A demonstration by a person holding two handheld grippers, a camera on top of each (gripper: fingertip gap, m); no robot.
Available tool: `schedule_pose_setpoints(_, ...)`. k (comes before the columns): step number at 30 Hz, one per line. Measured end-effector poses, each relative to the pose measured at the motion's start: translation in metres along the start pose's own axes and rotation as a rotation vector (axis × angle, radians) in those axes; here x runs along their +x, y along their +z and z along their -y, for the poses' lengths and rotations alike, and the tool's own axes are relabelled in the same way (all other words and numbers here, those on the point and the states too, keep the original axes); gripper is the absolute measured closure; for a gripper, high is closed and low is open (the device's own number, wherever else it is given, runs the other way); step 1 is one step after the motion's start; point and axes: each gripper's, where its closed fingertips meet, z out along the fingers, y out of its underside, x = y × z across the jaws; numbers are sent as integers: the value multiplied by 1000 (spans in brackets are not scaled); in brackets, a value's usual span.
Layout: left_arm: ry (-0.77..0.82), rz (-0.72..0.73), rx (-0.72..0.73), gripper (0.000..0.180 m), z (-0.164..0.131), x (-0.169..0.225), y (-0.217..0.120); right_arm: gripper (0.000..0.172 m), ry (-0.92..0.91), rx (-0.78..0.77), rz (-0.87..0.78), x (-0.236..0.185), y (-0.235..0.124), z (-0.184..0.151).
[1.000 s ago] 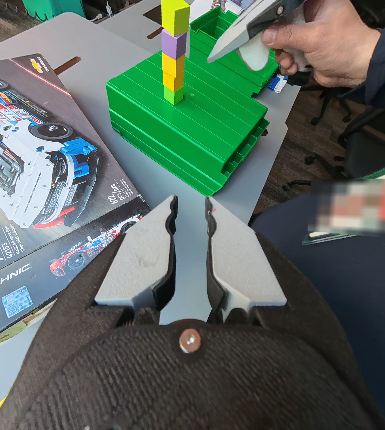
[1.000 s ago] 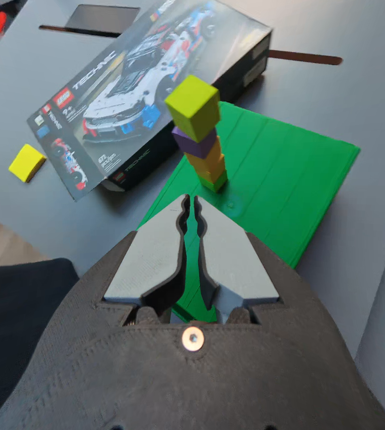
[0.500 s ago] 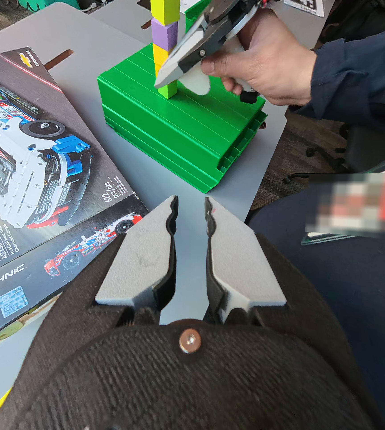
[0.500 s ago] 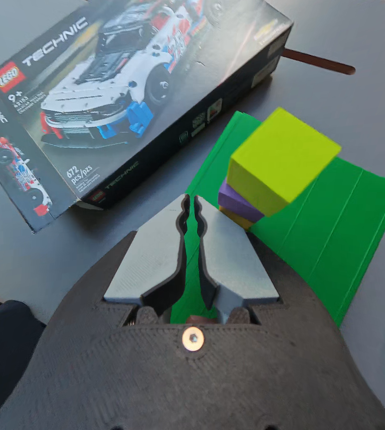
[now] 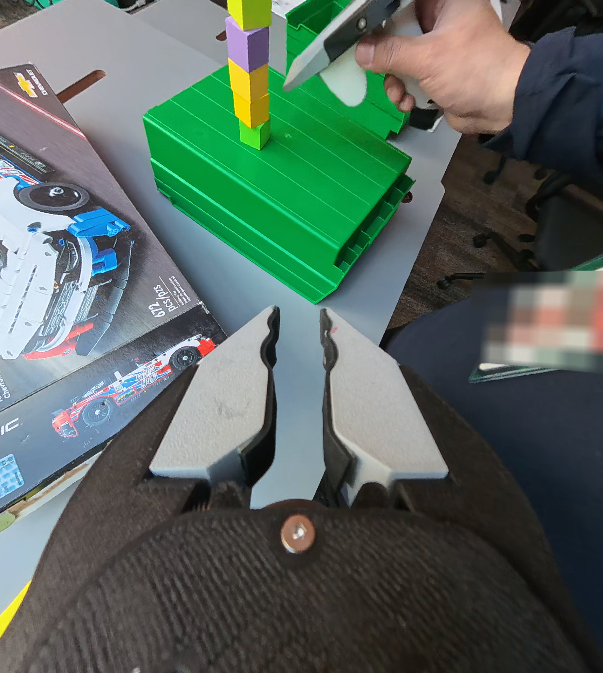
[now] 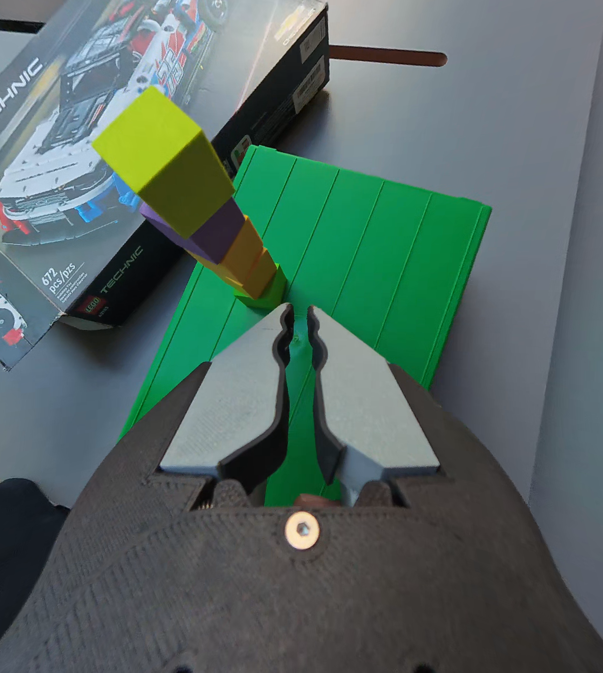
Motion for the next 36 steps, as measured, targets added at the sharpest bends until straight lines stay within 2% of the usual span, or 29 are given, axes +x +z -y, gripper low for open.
schedule_pose_setpoints(4,-1,-1,-4,160,-1,3,1,166,33,14,79,-5,-9,6)
schedule_pose_setpoints(7,-8,7,-5,161,-5,3,0,165,42,4,193,-32,-10,-6)
schedule_pose_setpoints(10,-36,8,0,161,-9,3,-1,165,-25,7,237,-64,-4,-15)
schedule_pose_setpoints(13,-44,3,-8,161,-12,5,-1,163,-86,45,359,-110,1,-3)
schedule_pose_setpoints(15,-33,6,-17,161,-12,5,0,161,-116,62,343,-119,10,10)
schedule_pose_setpoints(19,-26,8,-12,161,-7,6,-1,165,-18,42,190,-84,35,21)
schedule_pose_setpoints(21,-21,15,-9,161,-6,6,-2,169,76,9,179,-66,39,16)
schedule_pose_setpoints(22,-20,18,-8,161,-6,6,-3,164,111,2,182,-60,38,14)
schedule_pose_setpoints(25,-31,25,-10,161,-11,6,-5,169,151,25,154,-40,29,11)
schedule_pose_setpoints(30,-64,24,-20,161,-21,6,-6,164,158,26,164,-28,11,3)
schedule_pose_setpoints(36,-62,12,-18,162,-18,6,-2,163,184,58,162,-15,-6,0)
